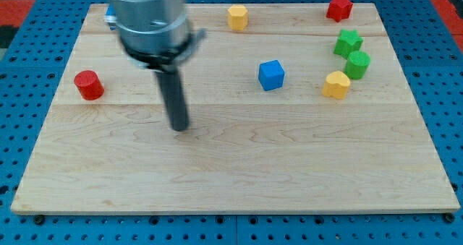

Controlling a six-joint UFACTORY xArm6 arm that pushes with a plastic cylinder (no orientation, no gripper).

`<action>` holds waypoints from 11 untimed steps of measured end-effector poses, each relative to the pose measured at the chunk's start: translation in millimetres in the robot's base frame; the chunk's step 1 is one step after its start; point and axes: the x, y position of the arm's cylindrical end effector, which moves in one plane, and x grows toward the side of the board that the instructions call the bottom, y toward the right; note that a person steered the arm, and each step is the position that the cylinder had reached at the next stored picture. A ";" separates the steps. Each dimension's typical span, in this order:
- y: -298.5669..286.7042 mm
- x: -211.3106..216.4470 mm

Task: Move the green star into the green circle

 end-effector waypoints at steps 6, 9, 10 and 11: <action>163.9 -189.3; 292.7 -192.7; 291.9 -162.8; 291.5 -131.4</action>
